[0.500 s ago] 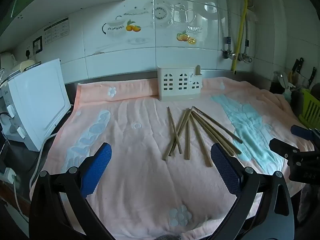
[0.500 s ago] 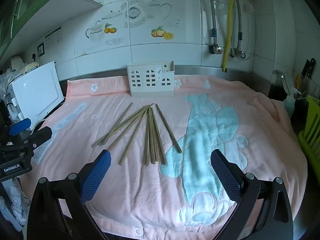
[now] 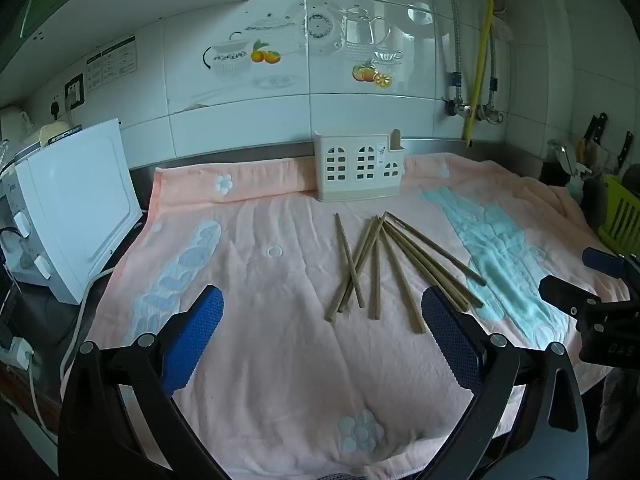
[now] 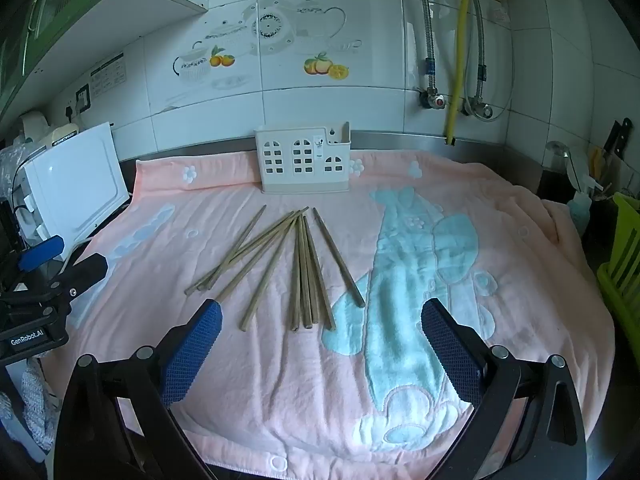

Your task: Organize utensils

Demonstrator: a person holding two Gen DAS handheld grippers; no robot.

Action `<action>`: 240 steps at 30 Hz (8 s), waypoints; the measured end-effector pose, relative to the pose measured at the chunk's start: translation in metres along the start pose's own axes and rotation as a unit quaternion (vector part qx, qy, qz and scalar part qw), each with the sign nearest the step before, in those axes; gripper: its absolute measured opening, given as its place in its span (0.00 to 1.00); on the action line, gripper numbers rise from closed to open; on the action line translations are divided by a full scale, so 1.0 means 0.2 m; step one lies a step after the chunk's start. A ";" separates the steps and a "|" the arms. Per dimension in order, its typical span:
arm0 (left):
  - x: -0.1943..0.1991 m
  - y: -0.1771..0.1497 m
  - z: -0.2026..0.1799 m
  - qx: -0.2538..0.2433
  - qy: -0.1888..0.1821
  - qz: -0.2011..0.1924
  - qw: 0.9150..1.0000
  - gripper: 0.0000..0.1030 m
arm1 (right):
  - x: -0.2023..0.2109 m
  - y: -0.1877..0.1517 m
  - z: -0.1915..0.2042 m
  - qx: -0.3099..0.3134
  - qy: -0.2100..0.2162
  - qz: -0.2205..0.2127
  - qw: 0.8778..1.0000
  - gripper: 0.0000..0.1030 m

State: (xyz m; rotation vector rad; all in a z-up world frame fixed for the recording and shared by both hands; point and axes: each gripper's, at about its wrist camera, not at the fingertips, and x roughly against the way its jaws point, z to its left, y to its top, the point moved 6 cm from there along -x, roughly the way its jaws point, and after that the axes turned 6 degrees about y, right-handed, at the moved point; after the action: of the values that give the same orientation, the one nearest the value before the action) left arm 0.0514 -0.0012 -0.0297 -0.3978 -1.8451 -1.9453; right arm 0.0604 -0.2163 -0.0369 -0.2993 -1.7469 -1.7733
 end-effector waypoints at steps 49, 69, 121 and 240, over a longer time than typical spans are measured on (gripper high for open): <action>-0.01 -0.02 -0.02 -0.005 -0.001 0.007 1.000 0.95 | -0.02 -0.02 0.02 -0.001 0.002 0.004 1.000 0.94; -0.01 -0.02 -0.03 -0.005 -0.002 0.007 1.000 0.95 | -0.04 -0.03 0.01 -0.001 0.001 0.011 1.000 0.94; -0.18 -0.02 -0.02 0.008 -0.009 0.043 0.999 0.95 | -0.15 -0.02 0.02 0.004 0.005 0.031 1.000 0.94; -0.97 -0.08 -0.04 0.042 -0.075 0.175 0.981 0.05 | -0.79 0.05 -0.27 -0.004 0.034 0.095 0.995 0.07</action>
State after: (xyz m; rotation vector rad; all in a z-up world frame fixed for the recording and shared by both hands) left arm 0.2130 0.0125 -0.1378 -0.8037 -1.7955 -1.6320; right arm 0.2039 -0.2245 -0.1225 -0.3905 -1.6077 -1.6369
